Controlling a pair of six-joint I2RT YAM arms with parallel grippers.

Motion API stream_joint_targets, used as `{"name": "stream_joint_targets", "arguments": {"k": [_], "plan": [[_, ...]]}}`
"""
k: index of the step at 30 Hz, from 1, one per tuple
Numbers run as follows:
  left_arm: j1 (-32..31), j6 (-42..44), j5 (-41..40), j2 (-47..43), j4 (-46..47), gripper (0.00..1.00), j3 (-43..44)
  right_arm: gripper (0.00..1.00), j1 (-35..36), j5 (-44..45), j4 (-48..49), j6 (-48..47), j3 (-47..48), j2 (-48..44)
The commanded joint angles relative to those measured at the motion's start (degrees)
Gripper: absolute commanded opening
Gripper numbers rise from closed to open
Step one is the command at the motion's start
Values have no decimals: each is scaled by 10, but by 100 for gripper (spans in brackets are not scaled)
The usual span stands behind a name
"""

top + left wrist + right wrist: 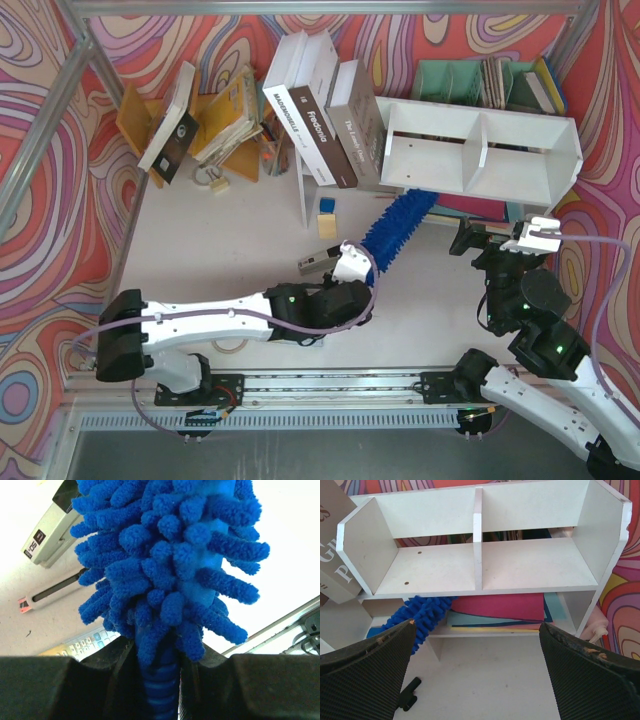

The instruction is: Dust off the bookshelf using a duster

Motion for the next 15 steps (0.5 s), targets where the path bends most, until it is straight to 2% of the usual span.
{"name": "stream_joint_targets", "arguments": {"k": [1, 8, 15], "plan": [[1, -57, -62, -34, 12, 0, -24, 99, -1, 5, 6, 1, -4, -3], [1, 1, -19, 45, 52, 0, 59, 99, -1, 5, 4, 3, -4, -1], [0, 79, 58, 166, 48, 0, 199, 99, -1, 8, 4, 2, -4, 1]]}}
